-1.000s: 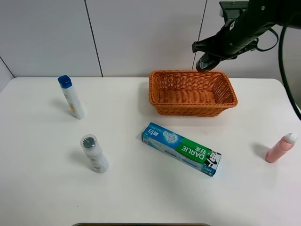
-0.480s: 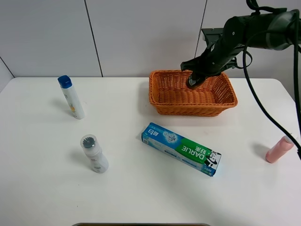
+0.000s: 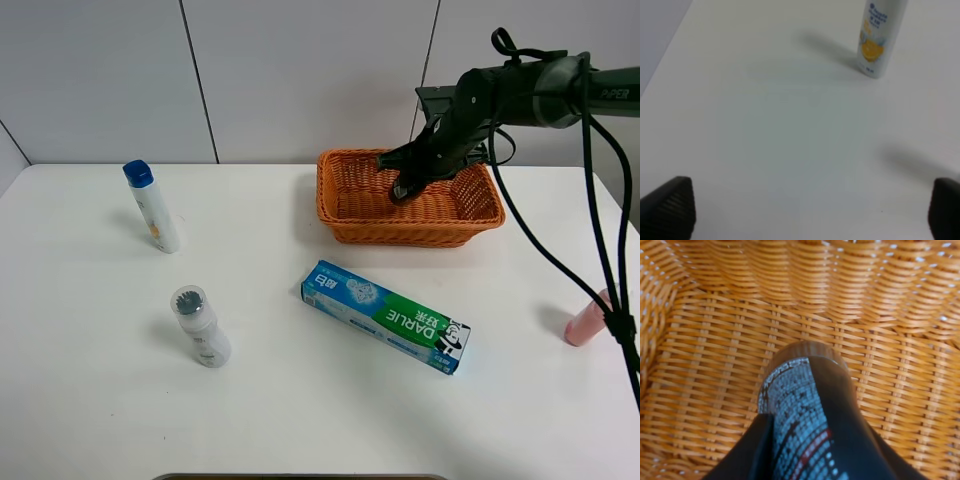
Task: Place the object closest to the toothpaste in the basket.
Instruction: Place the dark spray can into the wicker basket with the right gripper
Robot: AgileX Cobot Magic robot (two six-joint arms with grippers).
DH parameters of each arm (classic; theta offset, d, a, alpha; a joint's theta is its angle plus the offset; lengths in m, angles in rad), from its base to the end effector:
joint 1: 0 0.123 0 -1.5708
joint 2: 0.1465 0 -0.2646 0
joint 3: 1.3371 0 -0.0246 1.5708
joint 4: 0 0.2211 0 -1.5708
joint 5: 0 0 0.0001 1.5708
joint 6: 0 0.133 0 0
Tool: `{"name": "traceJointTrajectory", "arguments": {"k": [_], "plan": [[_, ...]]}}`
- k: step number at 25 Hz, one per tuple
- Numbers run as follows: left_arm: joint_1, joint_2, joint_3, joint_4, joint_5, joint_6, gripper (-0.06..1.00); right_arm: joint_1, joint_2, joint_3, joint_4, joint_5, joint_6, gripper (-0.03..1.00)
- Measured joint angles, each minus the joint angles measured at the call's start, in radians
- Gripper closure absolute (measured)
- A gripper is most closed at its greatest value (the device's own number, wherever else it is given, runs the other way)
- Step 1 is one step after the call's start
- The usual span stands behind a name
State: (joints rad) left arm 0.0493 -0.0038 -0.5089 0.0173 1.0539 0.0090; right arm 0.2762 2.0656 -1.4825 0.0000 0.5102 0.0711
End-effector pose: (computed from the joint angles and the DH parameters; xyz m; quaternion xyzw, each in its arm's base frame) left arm 0.0260 0.0033 0.2474 -0.0174 0.8479 0.0241 0.5293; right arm 0.4190 0.1188 0.1391 -0.0983 0.9554 0.0481 0.2744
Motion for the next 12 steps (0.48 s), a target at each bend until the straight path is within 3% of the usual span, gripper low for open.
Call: {"name": "traceJointTrajectory", "arguments": {"k": [12], "plan": [[0.000,0.000,0.000,0.000,0.000,0.000,0.00,0.000,0.043,-0.001,0.000,-0.016,0.000,0.61]]}}
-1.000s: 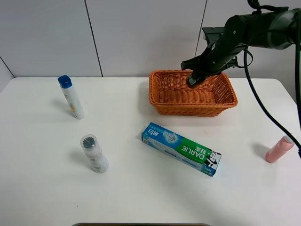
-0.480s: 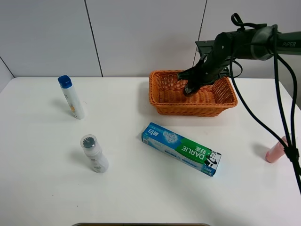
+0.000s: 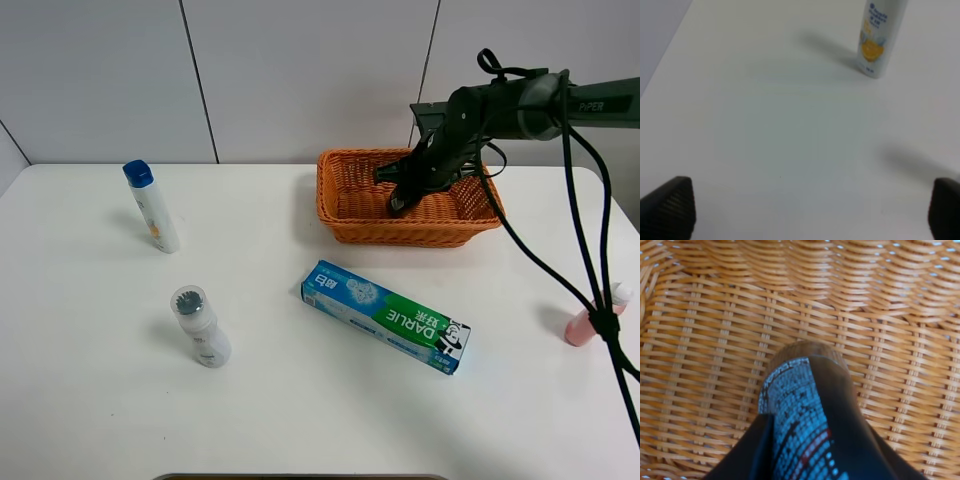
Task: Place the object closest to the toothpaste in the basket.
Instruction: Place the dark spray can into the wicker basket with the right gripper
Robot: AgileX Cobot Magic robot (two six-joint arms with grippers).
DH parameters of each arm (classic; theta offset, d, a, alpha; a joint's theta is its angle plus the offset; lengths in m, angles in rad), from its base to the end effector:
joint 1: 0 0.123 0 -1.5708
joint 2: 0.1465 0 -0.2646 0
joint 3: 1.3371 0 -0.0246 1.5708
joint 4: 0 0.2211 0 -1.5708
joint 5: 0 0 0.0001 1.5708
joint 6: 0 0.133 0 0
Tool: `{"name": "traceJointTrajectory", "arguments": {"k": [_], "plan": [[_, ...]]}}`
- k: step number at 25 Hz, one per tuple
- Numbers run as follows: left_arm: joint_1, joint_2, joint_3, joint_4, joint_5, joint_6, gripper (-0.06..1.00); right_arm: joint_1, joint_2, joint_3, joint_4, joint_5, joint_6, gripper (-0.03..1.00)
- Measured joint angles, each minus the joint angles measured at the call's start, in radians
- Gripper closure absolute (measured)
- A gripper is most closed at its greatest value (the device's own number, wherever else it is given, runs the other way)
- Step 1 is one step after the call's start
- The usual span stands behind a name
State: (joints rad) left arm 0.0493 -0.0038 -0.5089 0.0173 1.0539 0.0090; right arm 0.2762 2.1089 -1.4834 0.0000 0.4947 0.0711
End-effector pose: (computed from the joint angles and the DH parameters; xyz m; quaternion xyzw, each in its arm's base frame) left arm 0.0260 0.0033 0.2474 -0.0174 0.8479 0.0241 0.5293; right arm 0.4212 0.1194 0.1215 -0.0987 0.9590 0.0459 0.2617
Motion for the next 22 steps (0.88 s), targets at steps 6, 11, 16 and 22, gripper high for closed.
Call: {"name": "traceJointTrajectory", "arguments": {"k": [6,11,16,22], "plan": [[0.000,0.000,0.000,0.000,0.000,0.000,0.00,0.000,0.000,0.000,0.000,-0.007,0.000,0.61],[0.000,0.000,0.000,0.000,0.000,0.000,0.00,0.000,0.000,0.000,0.000,-0.015,0.000,0.61],[0.000,0.000,0.000,0.000,0.000,0.000,0.00,0.000,0.000,0.000,0.000,-0.017,0.000,0.61],[0.000,0.000,0.000,0.000,0.000,0.000,0.00,0.000,0.000,0.000,0.000,-0.017,0.000,0.61]]}}
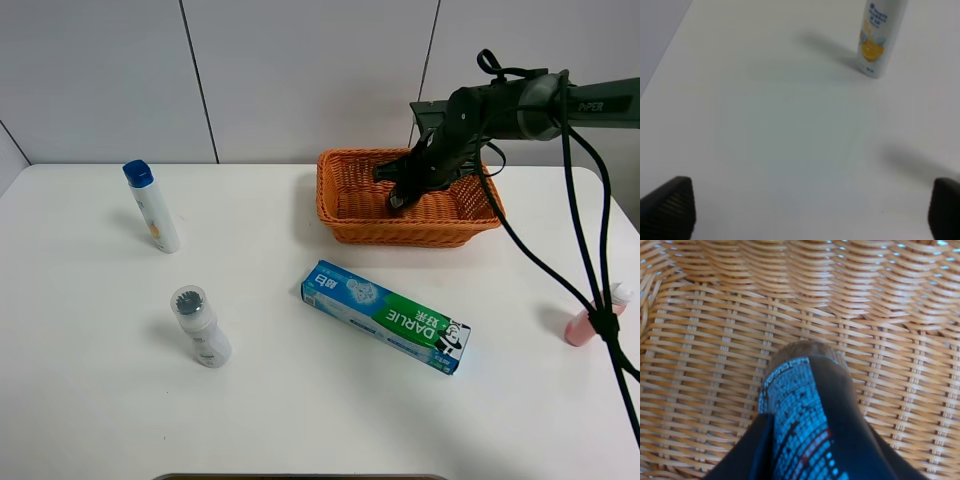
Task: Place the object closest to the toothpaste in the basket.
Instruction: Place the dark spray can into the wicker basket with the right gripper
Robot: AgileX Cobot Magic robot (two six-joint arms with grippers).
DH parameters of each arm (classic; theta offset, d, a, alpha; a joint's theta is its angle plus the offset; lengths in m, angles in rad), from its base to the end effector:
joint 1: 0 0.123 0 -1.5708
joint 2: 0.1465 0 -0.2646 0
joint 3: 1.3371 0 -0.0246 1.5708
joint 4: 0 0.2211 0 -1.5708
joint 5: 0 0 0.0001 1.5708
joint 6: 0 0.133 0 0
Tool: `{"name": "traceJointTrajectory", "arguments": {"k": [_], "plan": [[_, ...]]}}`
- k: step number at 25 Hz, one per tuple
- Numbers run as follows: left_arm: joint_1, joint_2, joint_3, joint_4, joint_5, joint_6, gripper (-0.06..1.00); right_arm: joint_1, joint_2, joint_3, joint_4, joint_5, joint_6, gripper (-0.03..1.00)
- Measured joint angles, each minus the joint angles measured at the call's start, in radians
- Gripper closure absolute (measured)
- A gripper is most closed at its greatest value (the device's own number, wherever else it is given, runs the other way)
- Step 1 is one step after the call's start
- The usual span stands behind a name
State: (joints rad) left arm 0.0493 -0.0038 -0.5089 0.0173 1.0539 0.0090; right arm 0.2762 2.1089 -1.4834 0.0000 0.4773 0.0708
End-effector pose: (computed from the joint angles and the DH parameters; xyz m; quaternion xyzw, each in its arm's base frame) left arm 0.0260 0.0033 0.2474 -0.0174 0.8479 0.0241 0.5293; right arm 0.4231 0.1199 0.1227 -0.0986 0.9566 0.0473 0.2699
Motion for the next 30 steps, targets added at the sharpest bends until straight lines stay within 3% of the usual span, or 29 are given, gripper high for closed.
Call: {"name": "traceJointTrajectory", "arguments": {"k": [4,14,17,30], "plan": [[0.000,0.000,0.000,0.000,0.000,0.000,0.00,0.000,0.000,0.000,0.000,-0.001,0.000,0.59],[0.000,0.000,0.000,0.000,0.000,0.000,0.00,0.000,0.000,-0.002,0.000,-0.031,0.000,0.11],[0.000,0.000,0.000,0.000,0.000,0.000,0.00,0.000,0.000,-0.002,0.000,-0.035,0.000,0.02],[0.000,0.000,0.000,0.000,0.000,0.000,0.00,0.000,-0.012,-0.003,0.000,-0.028,0.004,-0.02]]}}
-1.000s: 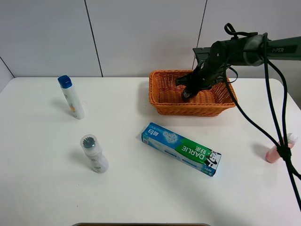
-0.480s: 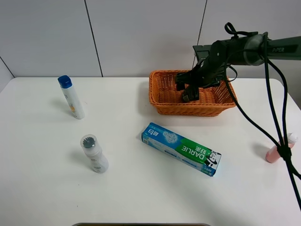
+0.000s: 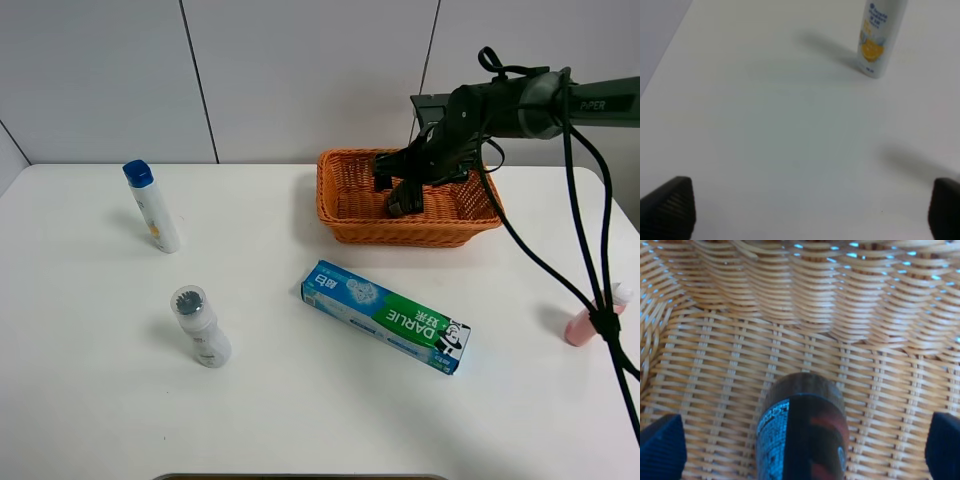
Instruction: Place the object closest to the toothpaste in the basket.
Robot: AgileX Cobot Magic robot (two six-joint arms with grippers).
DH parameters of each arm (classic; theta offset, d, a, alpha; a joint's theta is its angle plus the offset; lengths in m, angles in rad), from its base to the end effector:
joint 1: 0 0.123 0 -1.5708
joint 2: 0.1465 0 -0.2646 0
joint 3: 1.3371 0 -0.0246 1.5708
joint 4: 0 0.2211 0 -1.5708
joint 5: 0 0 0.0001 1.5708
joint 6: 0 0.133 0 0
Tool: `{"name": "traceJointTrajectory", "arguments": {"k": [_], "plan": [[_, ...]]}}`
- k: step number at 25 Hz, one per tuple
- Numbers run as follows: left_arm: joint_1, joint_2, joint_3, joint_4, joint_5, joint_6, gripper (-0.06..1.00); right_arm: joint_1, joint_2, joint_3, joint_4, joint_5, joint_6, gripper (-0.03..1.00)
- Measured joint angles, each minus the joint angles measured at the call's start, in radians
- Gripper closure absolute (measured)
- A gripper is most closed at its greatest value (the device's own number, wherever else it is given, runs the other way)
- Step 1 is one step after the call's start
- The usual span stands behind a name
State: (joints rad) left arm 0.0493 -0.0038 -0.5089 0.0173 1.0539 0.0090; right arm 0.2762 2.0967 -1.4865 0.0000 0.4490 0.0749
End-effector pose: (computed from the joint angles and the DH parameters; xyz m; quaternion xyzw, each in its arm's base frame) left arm 0.0260 0.0033 0.2474 -0.0174 0.8479 0.0241 0.5293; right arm 0.4267 0.1209 0.1310 -0.0960 0.9507 0.0515 0.2904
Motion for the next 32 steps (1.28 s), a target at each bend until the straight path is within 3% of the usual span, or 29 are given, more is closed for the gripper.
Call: {"name": "traceJointTrajectory", "arguments": {"k": [14,25,32], "plan": [[0.000,0.000,0.000,0.000,0.000,0.000,0.00,0.000,-0.335,0.000,0.000,0.123,0.015,-0.02],[0.000,0.000,0.000,0.000,0.000,0.000,0.00,0.001,-0.729,-0.001,-0.125,0.353,0.016,-0.02],[0.000,0.000,0.000,0.000,0.000,0.000,0.00,0.001,-0.956,-0.001,-0.139,0.474,0.006,-0.02]]}}
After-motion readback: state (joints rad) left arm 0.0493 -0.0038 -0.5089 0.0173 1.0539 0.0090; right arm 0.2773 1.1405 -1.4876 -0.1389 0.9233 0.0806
